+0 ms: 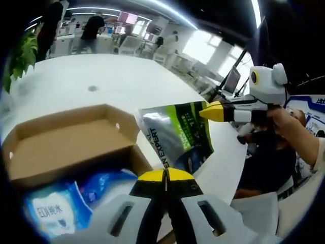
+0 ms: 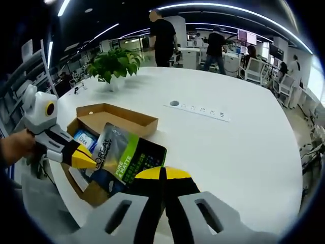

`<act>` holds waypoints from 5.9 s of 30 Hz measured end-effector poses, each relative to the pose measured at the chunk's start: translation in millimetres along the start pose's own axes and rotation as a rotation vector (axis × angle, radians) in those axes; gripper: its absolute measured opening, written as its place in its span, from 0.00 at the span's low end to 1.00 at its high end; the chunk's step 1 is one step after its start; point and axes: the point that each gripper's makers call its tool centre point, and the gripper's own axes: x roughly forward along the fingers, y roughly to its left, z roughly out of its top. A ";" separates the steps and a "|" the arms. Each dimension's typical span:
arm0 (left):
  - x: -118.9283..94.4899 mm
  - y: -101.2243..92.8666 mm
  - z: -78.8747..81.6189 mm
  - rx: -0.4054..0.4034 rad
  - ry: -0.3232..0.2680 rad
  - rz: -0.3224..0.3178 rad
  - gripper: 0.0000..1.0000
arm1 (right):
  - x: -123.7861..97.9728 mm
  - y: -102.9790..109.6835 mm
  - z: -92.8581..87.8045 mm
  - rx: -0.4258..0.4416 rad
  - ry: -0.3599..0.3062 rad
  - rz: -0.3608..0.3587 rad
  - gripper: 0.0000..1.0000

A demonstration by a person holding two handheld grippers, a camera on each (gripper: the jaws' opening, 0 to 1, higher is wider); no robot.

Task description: Operate the shoe box by opening the lid, removing the specified soft item, and placing it in the target area until the item is outside and the box remains undamaged.

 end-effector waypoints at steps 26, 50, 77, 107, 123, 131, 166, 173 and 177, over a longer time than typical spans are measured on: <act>49.9 -8.3 -3.6 0.082 0.119 0.023 0.00 | 16.6 -42.8 -24.8 0.039 0.074 -0.053 0.00; 90.5 2.1 -23.3 0.401 0.414 0.086 0.00 | 50.6 -61.7 -57.7 0.073 0.160 -0.064 0.00; 109.1 18.4 -49.9 0.675 0.621 0.072 0.00 | 74.8 -64.4 -82.5 0.135 0.170 -0.053 0.00; 86.4 7.2 -26.0 0.763 0.505 0.051 0.14 | 88.2 -75.2 -89.9 0.117 0.187 -0.121 0.00; 47.5 6.1 -2.0 0.621 0.362 0.031 0.16 | 90.4 -81.3 -88.9 0.157 0.183 -0.145 0.00; 22.9 15.5 5.1 0.555 0.291 0.054 0.17 | 90.2 -83.5 -88.2 0.123 0.184 -0.151 0.01; -86.9 95.7 -13.6 0.346 0.156 0.279 0.28 | 35.0 -44.8 -51.9 -0.013 0.092 -0.071 0.23; -104.7 108.4 -27.4 0.322 0.158 0.317 0.31 | 20.6 -14.4 -39.5 -0.011 0.068 -0.017 0.26; -115.1 114.6 -32.1 0.310 0.150 0.341 0.33 | 14.7 5.1 -34.1 -0.011 0.059 0.016 0.29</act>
